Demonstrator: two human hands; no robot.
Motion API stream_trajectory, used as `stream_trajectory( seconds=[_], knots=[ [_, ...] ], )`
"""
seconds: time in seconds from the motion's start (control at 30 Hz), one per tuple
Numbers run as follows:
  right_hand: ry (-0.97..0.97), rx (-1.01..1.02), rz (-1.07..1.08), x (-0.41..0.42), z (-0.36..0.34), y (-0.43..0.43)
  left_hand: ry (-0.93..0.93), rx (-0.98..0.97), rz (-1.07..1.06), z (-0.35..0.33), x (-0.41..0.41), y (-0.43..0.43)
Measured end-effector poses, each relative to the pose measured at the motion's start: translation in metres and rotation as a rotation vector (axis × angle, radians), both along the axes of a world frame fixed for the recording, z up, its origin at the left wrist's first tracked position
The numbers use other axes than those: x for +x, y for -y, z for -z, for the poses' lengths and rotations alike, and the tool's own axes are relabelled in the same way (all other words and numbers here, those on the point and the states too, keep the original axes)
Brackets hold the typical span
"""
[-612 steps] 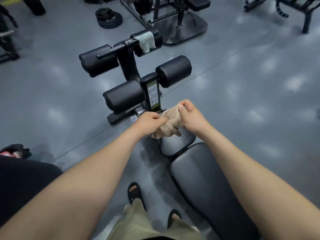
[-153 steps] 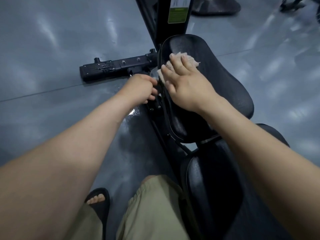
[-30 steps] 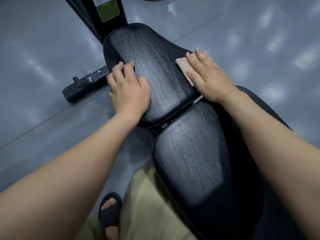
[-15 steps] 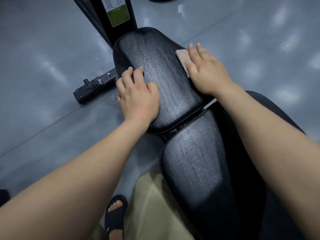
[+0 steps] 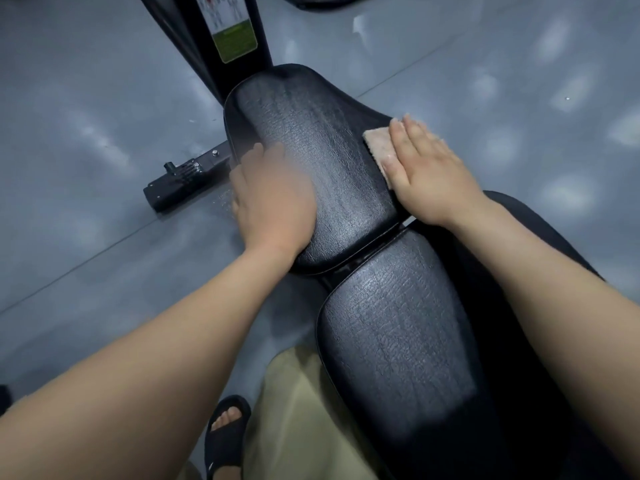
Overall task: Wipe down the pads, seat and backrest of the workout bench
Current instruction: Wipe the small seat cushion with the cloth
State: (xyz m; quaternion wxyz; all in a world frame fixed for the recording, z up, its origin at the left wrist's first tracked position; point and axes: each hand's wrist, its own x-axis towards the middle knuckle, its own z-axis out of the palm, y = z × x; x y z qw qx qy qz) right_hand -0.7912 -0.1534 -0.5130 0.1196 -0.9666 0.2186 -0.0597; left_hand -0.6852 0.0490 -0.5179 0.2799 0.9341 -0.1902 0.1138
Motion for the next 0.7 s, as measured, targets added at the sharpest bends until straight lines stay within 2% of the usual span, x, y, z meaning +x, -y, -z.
stream_trajectory(
  seconds=[0.13,0.7],
  knots=[
    [-0.005,0.072,0.025,0.037,-0.003,0.012,0.013,0.022,-0.021,0.001,0.001,0.003],
    [-0.058,0.172,-0.134,0.163,-0.046,-0.003,0.048,0.037,-0.041,0.005,0.002,0.006]
  ],
)
